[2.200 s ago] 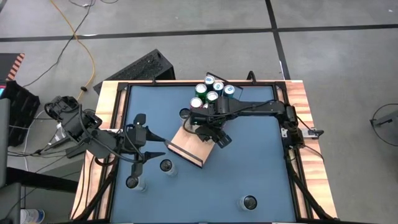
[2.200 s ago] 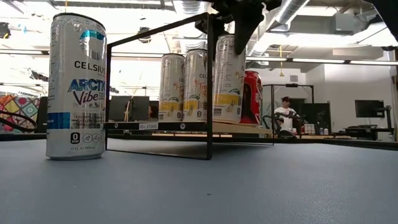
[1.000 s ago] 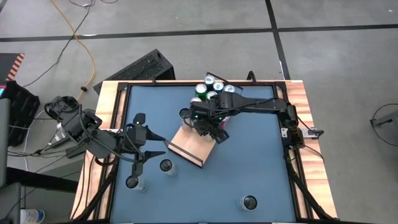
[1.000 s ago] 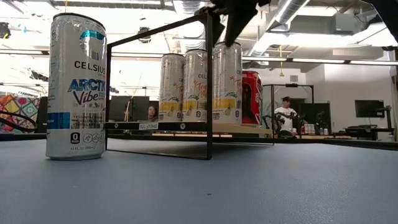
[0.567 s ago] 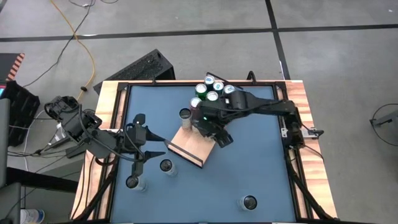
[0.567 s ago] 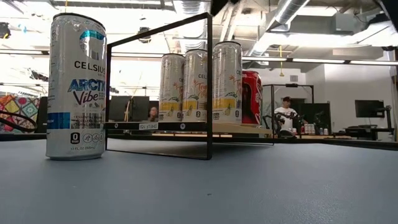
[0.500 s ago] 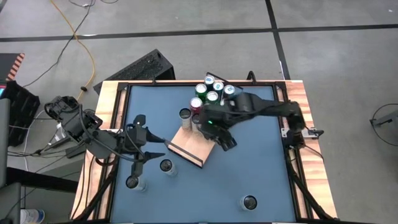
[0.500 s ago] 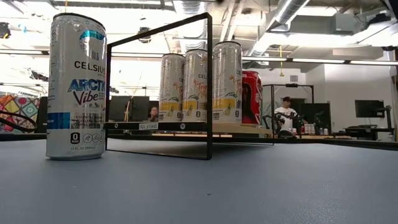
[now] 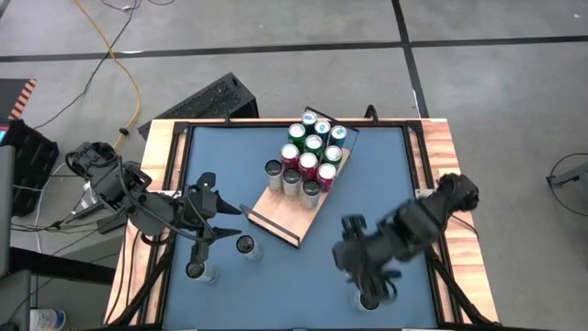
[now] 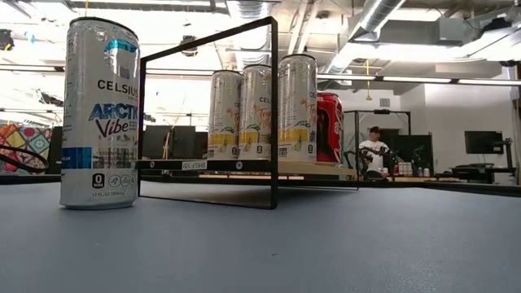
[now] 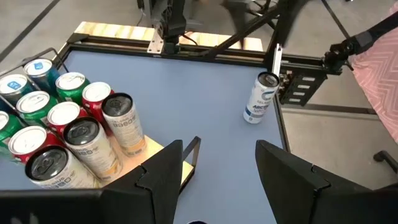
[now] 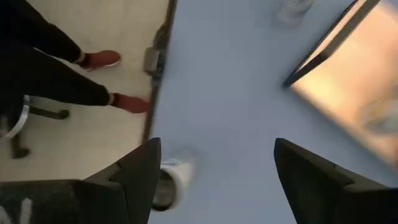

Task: Place canned beverage on shelf
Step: Put the right white blue soda can on the shelf

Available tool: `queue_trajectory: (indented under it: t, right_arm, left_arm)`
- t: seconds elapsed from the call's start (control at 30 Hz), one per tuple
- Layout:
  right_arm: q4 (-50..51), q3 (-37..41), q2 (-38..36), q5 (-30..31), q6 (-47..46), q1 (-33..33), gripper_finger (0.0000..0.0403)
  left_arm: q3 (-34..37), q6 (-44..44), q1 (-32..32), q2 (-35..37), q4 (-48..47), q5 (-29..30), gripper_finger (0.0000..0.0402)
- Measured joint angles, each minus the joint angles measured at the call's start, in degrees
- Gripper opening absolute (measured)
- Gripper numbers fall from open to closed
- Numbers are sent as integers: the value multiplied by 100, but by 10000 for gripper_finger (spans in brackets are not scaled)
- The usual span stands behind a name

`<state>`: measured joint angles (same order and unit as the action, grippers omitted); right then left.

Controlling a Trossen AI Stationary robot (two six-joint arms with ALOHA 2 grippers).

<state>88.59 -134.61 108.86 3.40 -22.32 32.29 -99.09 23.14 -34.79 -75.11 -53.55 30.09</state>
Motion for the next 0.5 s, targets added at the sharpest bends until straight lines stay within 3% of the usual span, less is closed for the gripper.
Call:
queue_trajectory:
  t: [0.33,0.5]
  right_arm:
    - [145,78,428,-25,-4199,826,297]
    - [141,97,751,-330,-5108,886,296]
  left_arm:
    - [-1,17,-2,0,-15,-133,187]
    - [0,11,0,0,-22,-133,187]
